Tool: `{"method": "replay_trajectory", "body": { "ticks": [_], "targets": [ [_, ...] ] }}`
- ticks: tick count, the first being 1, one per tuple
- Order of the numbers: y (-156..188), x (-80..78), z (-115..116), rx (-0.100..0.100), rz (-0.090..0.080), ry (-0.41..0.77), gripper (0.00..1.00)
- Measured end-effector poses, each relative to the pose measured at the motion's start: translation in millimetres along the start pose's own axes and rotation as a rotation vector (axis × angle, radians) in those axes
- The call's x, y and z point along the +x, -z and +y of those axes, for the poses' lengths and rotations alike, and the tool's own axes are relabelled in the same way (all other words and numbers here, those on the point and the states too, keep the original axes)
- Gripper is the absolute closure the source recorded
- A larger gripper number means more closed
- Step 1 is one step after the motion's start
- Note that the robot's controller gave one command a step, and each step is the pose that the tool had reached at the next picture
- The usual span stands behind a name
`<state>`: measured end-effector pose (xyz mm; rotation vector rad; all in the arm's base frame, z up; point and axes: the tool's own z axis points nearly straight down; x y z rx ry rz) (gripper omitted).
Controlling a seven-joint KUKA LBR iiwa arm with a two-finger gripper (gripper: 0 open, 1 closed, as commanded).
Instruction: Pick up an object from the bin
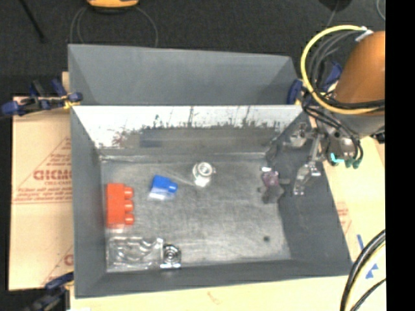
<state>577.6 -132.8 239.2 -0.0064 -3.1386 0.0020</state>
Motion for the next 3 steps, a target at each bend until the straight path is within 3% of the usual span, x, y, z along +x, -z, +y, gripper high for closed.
{"method": "replay_trajectory", "body": {
  "ticks": [1,2,3],
  "targets": [
    [-129.7,-11.3,-30.0,-0.001,-0.001,0.318,0.00],
    [-159.3,-37.2,-14.8,-0.019,-0.007,0.696,0.00],
    [-127.9,-72.9,-16.2,-0.004,-0.010,0.919,0.00]
  ]
}}
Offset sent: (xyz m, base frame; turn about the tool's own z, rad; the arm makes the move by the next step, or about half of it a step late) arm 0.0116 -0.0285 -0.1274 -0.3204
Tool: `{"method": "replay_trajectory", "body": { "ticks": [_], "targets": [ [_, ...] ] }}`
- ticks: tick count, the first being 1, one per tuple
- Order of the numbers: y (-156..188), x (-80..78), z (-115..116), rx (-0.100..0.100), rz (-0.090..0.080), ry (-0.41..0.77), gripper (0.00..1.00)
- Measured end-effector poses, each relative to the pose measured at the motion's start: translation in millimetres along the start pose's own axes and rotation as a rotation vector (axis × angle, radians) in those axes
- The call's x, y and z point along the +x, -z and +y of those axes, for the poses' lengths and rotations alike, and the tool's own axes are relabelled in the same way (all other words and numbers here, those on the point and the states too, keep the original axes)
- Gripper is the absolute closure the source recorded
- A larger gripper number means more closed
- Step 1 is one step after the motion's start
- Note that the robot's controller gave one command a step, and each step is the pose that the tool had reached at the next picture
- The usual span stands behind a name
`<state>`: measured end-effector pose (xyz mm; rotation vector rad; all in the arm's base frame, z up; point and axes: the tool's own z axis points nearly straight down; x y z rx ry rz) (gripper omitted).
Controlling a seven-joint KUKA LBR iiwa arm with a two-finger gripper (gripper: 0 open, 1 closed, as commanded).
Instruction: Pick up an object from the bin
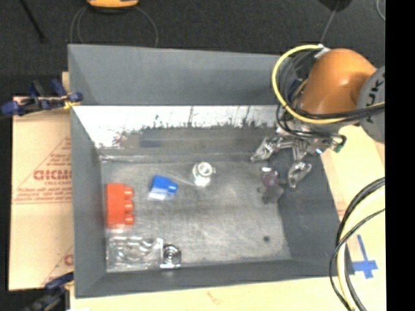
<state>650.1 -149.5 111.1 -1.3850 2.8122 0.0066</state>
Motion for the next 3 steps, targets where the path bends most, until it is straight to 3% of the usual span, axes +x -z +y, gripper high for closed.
{"method": "replay_trajectory", "body": {
  "ticks": [1,2,3],
  "targets": [
    [-15.0,-9.0,5.4,-0.004,-0.024,0.398,0.00],
    [-33.3,-24.4,20.3,-0.007,-0.024,0.866,0.00],
    [-37.0,-34.5,22.3,-0.002,-0.012,0.903,0.00]
  ]
}}
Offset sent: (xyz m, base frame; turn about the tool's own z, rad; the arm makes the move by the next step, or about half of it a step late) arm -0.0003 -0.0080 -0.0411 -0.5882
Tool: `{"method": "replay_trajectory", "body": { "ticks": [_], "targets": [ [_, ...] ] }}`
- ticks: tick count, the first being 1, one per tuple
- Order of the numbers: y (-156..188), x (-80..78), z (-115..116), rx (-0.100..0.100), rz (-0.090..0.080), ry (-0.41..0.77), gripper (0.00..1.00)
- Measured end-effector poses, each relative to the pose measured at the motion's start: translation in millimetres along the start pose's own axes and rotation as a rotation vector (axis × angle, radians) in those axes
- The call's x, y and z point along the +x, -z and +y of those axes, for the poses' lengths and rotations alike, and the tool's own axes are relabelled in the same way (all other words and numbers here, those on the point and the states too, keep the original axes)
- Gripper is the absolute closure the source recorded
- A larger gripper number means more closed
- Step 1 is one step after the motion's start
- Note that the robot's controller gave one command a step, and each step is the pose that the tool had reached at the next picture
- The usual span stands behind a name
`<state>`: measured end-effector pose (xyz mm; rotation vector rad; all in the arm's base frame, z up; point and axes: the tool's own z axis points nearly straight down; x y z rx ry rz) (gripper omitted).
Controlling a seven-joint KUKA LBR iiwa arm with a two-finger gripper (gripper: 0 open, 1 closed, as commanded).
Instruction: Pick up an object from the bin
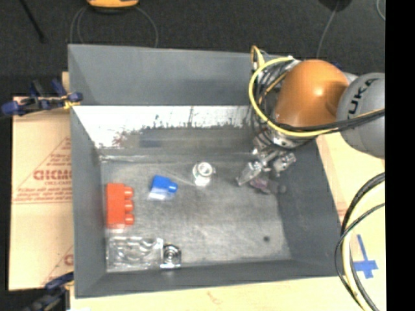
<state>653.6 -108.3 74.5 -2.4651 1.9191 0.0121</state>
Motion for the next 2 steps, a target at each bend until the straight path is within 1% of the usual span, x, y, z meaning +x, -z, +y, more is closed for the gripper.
{"method": "replay_trajectory", "body": {
  "ticks": [1,2],
  "targets": [
    [0.1,-3.5,-0.1,-0.002,0.003,0.086,0.00],
    [1.4,3.5,0.7,0.000,0.017,0.086,1.00]
  ]
}}
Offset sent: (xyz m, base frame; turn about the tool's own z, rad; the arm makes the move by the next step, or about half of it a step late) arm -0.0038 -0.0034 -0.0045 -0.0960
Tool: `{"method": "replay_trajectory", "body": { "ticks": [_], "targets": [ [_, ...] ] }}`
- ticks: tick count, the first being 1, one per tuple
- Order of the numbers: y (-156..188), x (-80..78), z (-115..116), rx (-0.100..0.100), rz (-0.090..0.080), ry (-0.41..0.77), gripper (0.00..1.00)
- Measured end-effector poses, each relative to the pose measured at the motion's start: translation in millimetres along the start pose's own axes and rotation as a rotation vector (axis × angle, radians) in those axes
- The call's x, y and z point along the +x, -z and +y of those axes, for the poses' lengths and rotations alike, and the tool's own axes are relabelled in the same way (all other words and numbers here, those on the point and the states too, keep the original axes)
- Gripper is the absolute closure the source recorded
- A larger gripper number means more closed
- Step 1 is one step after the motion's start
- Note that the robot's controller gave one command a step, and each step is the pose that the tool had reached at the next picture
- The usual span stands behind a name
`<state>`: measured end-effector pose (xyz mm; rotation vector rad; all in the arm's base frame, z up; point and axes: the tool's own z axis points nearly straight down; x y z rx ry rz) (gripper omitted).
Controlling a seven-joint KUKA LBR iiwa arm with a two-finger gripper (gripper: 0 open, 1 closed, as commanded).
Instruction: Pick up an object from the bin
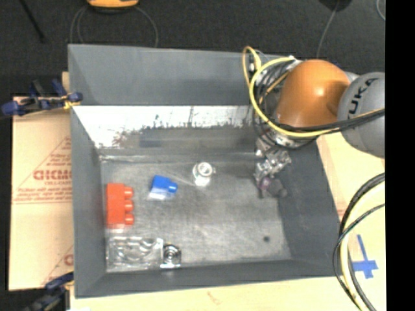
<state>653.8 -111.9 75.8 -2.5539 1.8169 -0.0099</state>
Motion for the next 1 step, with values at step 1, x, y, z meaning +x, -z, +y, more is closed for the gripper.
{"method": "replay_trajectory", "body": {
  "ticks": [1],
  "targets": [
    [232.2,-5.9,49.2,-0.001,0.004,0.142,1.00]
  ]
}}
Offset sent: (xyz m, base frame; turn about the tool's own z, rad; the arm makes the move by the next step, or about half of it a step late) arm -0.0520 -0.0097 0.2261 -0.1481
